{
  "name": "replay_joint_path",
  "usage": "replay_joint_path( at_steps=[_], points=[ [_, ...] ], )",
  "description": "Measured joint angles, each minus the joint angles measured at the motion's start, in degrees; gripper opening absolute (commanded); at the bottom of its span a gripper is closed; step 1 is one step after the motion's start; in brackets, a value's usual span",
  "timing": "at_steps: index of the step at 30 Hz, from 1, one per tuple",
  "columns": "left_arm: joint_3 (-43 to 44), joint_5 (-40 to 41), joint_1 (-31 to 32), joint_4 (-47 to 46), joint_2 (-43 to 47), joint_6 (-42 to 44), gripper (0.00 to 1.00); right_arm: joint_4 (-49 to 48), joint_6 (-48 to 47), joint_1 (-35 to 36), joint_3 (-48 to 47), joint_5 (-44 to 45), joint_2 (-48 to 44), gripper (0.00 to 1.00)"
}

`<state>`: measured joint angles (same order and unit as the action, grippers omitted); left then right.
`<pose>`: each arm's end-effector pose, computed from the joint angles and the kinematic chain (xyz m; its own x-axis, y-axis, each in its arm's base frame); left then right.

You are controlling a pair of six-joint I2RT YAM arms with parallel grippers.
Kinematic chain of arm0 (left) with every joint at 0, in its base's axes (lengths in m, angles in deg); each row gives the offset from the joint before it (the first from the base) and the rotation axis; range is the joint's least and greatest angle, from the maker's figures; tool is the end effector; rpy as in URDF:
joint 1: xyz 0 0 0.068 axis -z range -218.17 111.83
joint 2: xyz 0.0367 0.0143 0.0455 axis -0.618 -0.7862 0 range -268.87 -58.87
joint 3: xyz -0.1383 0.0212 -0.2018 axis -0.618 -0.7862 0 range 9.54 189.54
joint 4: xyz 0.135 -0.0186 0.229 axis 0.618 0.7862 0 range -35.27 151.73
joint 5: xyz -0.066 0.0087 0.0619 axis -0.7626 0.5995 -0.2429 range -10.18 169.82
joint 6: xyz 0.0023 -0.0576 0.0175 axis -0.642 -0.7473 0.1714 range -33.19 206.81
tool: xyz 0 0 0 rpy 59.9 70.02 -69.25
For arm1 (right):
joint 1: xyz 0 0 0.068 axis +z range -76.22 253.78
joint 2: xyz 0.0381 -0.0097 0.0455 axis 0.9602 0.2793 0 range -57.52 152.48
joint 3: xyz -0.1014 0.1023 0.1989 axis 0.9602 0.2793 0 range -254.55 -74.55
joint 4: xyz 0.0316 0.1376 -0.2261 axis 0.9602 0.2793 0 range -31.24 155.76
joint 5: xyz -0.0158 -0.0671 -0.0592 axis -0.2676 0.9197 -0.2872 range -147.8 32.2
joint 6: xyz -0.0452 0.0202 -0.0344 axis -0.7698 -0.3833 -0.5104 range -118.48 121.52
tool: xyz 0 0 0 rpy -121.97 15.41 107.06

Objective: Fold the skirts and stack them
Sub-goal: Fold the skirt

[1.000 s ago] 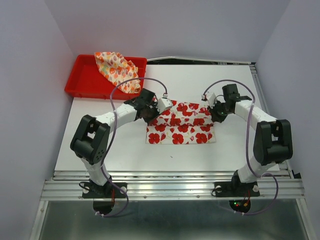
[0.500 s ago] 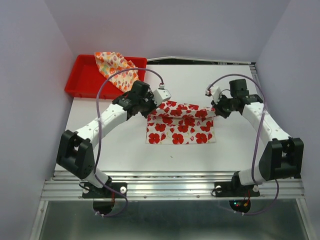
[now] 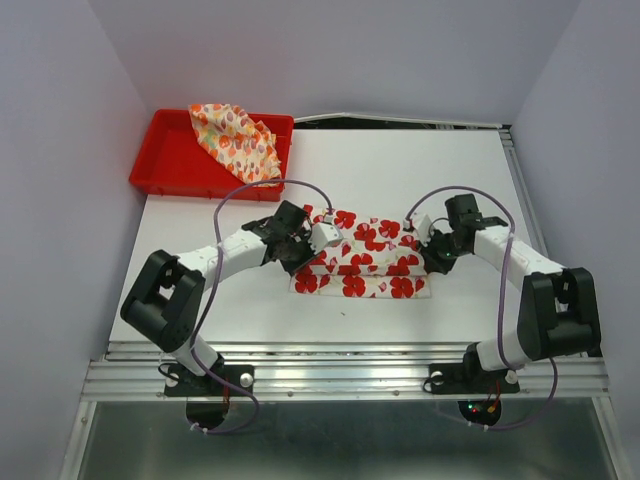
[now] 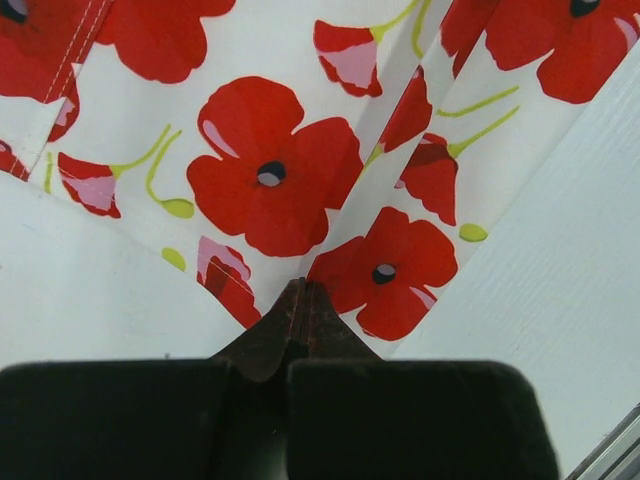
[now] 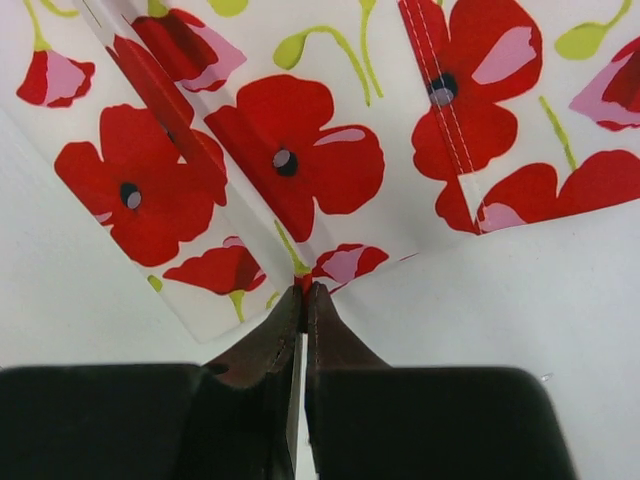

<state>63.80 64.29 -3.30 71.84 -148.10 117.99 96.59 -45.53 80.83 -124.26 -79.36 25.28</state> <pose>0.2624 -0.1974 0.1627 -0.1988 0.7464 -0.6351 0.9219 0.3623 0.1373 0.2667 0.0494 0.1518 -0.4683 -0.7438 -0.4769 -0.8455 0.5340 -0.0025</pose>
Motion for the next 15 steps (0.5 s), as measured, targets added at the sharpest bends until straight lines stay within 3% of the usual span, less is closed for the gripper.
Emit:
replay_joint_path(
  at_steps=[8,15],
  points=[
    [-0.11,0.55,0.04,-2.45,-0.92,-1.05,0.0,-0.46,0.74,0.5,-0.59,-0.04,-0.15,0.01],
    [3.06,2.03,0.0,0.74,1.62,-1.05,0.0,2.99,0.94,0.5,-8.07,-0.31,-2.29,0.01]
  ],
)
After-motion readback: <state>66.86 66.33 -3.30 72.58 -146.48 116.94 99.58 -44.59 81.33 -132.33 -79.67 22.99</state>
